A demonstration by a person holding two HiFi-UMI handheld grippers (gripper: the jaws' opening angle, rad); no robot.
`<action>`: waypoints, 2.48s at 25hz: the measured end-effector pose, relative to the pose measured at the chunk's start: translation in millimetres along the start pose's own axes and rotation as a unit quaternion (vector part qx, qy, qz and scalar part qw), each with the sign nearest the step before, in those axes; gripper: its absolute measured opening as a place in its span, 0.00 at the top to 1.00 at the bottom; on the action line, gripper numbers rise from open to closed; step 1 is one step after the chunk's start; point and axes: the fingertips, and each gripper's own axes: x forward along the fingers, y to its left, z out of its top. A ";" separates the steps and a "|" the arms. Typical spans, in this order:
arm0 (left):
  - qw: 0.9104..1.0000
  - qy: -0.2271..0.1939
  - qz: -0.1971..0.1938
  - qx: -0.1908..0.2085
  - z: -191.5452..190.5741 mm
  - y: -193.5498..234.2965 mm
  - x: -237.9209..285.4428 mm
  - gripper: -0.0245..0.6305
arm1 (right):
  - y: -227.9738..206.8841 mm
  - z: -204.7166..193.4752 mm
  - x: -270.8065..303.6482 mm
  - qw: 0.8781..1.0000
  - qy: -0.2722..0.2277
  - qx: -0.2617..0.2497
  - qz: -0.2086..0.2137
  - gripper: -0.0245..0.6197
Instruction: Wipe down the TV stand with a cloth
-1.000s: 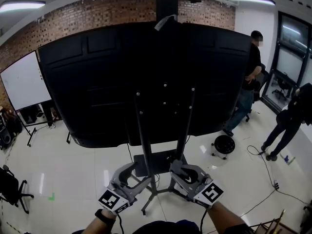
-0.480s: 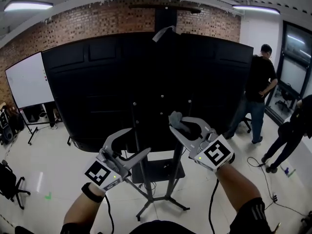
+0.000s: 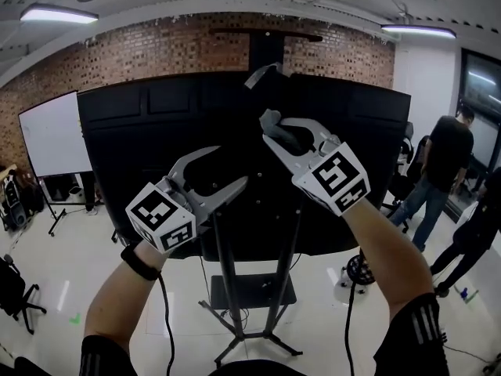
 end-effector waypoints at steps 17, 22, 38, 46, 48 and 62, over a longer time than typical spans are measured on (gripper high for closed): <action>0.999 -0.015 0.028 0.026 66.6 81.6 72.8 0.51 | -154.4 45.6 80.7 0.989 0.060 -0.117 -0.073 0.87; 0.999 -0.023 0.024 0.023 58.4 74.9 75.4 0.51 | -157.7 36.6 89.7 0.988 0.070 -0.115 -0.080 0.87; 1.000 -0.011 0.013 -0.002 -3.0 41.0 42.5 0.50 | -67.1 -26.4 78.6 0.976 0.134 -0.173 -0.022 0.87; 0.999 0.007 0.009 -0.036 -34.8 13.7 21.9 0.51 | -7.8 -72.8 70.4 0.962 0.180 -0.206 0.014 0.87; 0.999 0.009 0.009 -0.046 -43.5 12.8 18.9 0.51 | 2.6 -86.5 70.0 0.956 0.199 -0.214 0.020 0.87; 0.992 0.036 0.020 -0.116 -109.1 -17.7 -18.3 0.51 | 89.9 -160.0 56.2 0.912 0.278 -0.296 0.054 0.87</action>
